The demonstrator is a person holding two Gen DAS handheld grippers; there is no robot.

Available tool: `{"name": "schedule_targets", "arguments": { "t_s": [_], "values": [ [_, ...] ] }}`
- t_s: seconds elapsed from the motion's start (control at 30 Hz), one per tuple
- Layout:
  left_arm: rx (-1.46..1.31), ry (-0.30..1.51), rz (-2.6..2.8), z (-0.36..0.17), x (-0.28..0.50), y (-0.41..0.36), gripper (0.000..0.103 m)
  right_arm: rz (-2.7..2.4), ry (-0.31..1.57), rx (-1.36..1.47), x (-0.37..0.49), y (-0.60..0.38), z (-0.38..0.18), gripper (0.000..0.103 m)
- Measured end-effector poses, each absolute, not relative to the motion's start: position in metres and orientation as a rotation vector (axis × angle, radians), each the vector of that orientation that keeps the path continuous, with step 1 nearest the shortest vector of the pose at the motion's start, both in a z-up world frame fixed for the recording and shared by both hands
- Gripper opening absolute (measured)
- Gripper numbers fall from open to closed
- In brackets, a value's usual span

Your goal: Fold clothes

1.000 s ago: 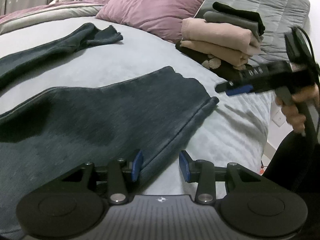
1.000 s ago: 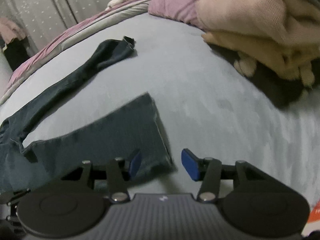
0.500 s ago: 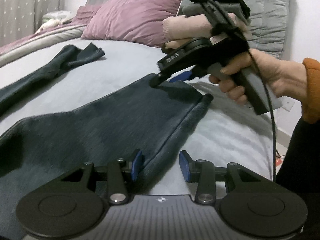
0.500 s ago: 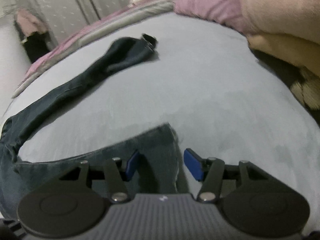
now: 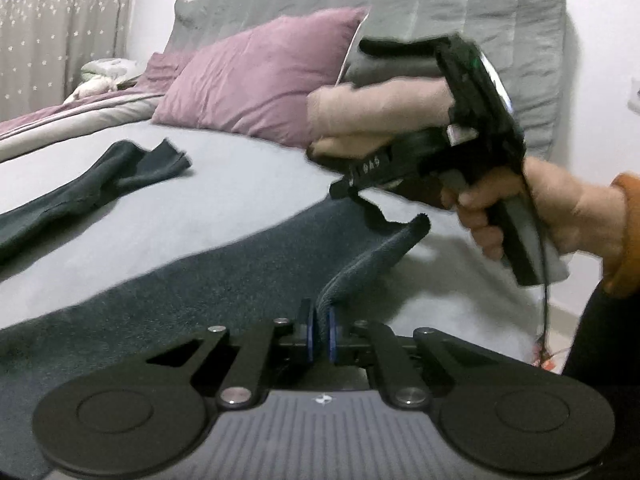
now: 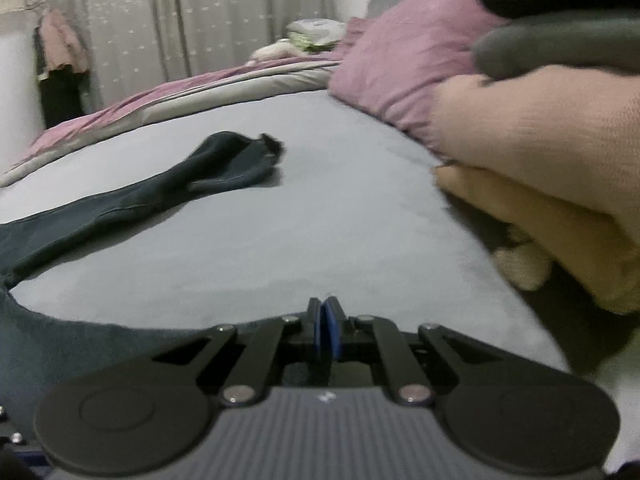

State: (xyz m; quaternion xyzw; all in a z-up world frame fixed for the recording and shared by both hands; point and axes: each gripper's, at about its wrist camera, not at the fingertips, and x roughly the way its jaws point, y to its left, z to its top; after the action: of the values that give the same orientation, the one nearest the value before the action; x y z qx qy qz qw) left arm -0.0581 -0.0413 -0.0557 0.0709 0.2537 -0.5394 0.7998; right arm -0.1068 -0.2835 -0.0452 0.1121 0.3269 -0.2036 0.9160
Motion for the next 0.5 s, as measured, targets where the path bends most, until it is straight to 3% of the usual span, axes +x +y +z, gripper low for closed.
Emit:
{"name": "schedule_targets", "arguments": {
  "t_s": [0.4,0.5],
  "values": [
    [0.204,0.680,-1.194,-0.081,-0.066,-0.067,0.007,-0.517,0.826,0.150,-0.110,-0.294,-0.077,0.005],
    [0.186,0.687,-1.213,-0.076,-0.066,-0.061,0.015,-0.550,0.805,0.184,-0.112,-0.301,-0.073,0.019]
  ]
}}
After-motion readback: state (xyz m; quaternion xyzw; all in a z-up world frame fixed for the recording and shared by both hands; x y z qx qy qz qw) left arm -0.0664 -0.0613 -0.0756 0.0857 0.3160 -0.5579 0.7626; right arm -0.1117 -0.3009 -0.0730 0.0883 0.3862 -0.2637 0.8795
